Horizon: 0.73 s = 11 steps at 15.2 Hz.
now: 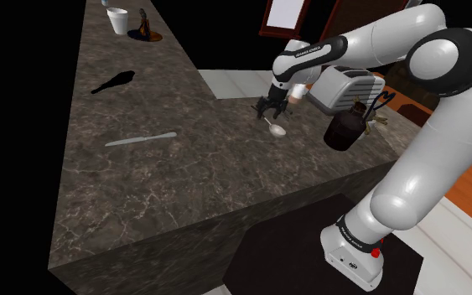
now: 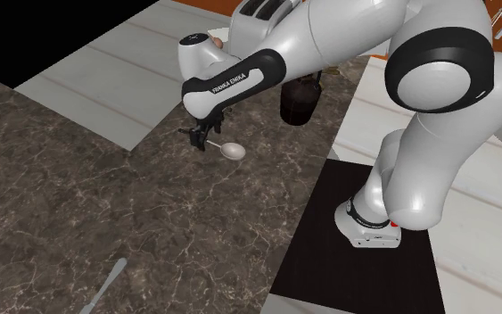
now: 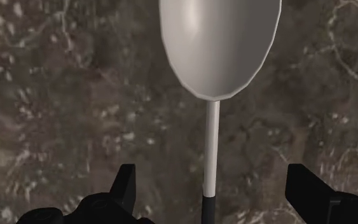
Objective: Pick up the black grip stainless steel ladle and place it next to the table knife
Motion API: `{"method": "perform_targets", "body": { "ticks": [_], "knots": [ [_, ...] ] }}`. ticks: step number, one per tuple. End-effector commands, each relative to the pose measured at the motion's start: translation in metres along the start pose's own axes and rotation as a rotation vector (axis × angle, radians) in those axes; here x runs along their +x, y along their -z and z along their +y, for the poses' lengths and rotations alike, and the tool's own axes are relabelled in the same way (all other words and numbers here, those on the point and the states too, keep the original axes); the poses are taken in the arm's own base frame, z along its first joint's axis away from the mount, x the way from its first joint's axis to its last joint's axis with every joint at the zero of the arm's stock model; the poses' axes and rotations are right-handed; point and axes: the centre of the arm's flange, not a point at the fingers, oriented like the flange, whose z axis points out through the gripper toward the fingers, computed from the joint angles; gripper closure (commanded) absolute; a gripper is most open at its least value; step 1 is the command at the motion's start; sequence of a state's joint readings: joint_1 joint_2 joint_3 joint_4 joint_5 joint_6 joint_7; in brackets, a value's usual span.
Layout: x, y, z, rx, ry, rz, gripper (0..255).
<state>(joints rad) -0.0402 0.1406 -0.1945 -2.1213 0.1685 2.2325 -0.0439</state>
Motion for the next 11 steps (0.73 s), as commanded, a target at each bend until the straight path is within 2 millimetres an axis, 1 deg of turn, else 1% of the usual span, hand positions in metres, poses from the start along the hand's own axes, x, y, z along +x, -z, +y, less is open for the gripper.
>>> {"method": "perform_targets", "body": {
  "ticks": [1,8,9,11],
  "knots": [
    [0.0002,-0.0078,0.0003,0.0,0.0,0.0,0],
    [0.0002,-0.0077,0.0003,0.0,0.0,0.0,0],
    [0.0002,-0.0077,0.0003,0.0,0.0,0.0,255],
    [0.0002,-0.0078,0.0003,0.0,0.0,0.0,255]
  ]
}}
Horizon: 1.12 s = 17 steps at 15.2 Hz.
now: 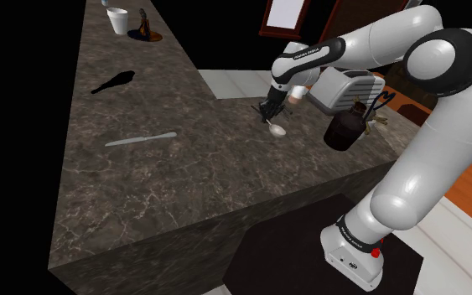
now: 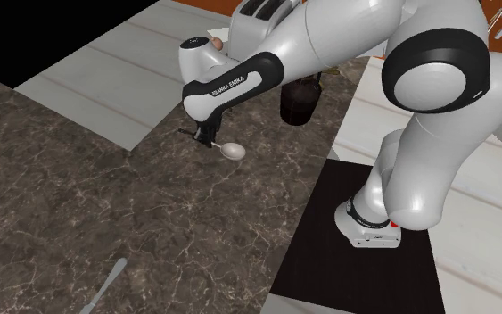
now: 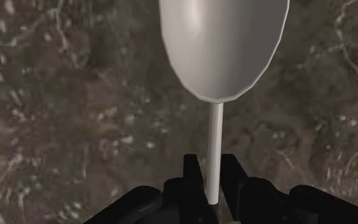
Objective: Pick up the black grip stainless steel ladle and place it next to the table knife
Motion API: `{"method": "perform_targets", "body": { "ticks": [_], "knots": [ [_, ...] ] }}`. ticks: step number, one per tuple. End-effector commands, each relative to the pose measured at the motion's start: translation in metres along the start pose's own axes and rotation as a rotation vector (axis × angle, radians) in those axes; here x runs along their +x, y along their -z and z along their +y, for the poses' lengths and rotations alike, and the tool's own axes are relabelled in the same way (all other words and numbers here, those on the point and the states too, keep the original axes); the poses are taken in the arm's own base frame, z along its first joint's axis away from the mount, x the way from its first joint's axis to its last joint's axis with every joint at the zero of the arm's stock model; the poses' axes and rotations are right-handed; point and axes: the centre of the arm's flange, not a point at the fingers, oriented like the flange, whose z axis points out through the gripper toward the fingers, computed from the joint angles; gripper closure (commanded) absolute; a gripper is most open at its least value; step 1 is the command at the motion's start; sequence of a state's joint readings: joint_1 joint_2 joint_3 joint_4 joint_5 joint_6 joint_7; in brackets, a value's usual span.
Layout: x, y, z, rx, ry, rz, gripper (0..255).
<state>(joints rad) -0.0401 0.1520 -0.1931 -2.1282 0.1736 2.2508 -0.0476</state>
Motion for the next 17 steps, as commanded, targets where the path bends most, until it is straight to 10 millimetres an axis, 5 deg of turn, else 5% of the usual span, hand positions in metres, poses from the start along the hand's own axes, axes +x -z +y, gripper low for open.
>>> {"method": "perform_targets", "body": {
  "ticks": [1,7,17],
  "knots": [
    [0.0,0.0,0.0,0.0,0.0,0.0,255],
    [0.0,0.0,0.0,0.0,0.0,0.0,255],
    [-0.001,0.052,-0.006,0.0,0.0,0.0,255]
  ]
}}
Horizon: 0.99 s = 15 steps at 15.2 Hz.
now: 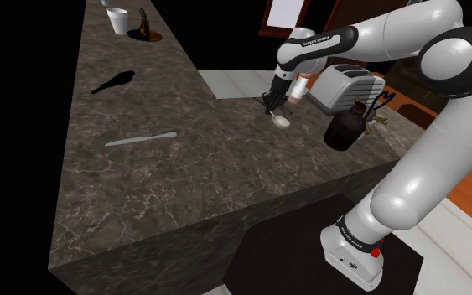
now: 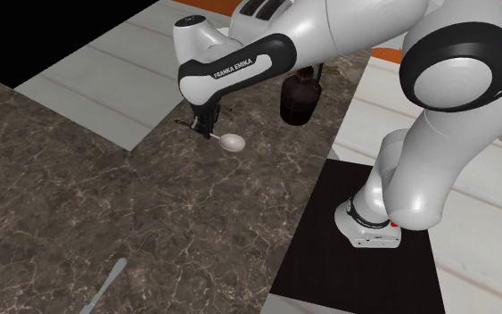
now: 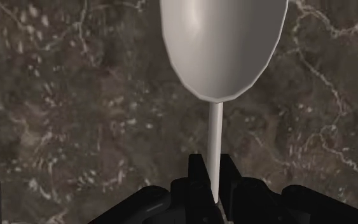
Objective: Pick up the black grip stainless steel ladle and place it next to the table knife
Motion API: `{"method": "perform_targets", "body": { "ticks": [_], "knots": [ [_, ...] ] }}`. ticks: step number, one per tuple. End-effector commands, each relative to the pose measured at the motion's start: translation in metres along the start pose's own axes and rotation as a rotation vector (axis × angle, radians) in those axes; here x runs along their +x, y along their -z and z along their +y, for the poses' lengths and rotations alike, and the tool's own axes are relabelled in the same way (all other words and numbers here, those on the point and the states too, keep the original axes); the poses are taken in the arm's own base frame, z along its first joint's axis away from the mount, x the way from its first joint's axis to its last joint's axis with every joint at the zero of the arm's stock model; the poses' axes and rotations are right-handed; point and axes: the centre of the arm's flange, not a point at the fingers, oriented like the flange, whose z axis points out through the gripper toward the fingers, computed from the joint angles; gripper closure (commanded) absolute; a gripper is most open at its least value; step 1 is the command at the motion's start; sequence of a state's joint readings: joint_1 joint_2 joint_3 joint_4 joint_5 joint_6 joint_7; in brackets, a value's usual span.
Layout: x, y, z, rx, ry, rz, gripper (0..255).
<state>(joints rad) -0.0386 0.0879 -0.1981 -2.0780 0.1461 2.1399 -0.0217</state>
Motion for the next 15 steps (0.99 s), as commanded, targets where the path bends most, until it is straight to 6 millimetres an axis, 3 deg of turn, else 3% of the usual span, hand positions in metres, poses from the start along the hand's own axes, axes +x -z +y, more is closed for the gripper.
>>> {"method": "perform_targets", "body": {
  "ticks": [1,11,15],
  "knots": [
    [0.0,0.01,-0.002,0.0,0.0,0.0,255],
    [-0.002,0.061,-0.007,0.0,0.0,0.0,255],
    [-0.017,0.056,-0.057,0.0,0.0,0.0,255]
  ]
}}
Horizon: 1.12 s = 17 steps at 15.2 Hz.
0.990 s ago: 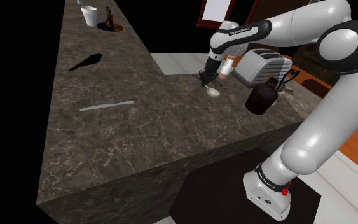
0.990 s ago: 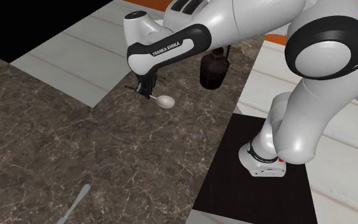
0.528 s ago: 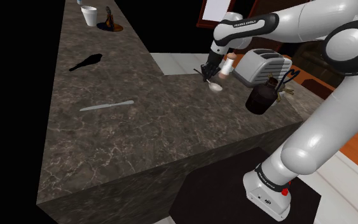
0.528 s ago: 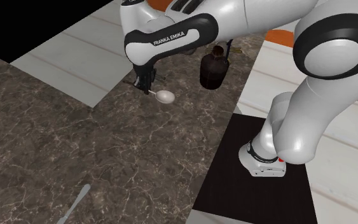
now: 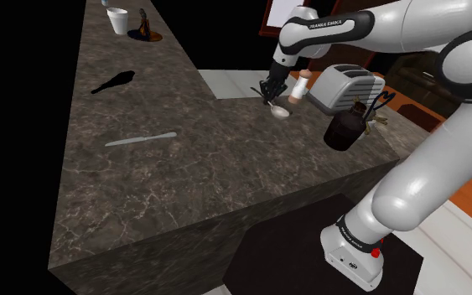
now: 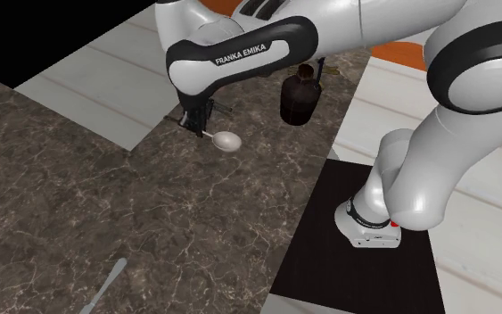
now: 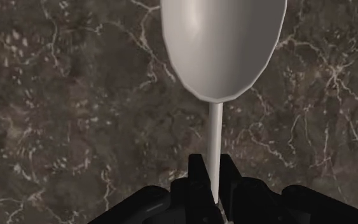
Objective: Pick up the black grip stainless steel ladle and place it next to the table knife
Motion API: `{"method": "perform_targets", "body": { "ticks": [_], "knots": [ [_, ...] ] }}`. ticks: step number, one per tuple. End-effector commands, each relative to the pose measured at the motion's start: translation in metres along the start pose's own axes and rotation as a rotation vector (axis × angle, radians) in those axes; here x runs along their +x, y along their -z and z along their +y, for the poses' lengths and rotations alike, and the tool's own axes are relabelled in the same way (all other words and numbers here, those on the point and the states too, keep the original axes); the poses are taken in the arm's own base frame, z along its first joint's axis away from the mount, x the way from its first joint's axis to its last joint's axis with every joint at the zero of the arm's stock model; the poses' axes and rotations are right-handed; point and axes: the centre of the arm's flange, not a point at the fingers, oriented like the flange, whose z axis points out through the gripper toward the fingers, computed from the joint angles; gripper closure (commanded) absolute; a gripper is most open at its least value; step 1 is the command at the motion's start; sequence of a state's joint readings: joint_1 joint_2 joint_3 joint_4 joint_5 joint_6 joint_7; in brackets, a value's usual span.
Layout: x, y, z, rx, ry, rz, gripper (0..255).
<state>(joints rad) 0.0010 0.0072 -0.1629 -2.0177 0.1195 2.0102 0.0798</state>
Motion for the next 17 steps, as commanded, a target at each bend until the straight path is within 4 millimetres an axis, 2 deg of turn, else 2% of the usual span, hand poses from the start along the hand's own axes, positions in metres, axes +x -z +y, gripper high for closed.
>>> {"method": "perform_targets", "body": {
  "ticks": [1,17],
  "knots": [
    [-0.008,-0.001,-0.023,0.0,-0.001,0.0,255],
    [-0.071,-0.023,-0.224,0.0,-0.001,0.0,255]
  ]
}}
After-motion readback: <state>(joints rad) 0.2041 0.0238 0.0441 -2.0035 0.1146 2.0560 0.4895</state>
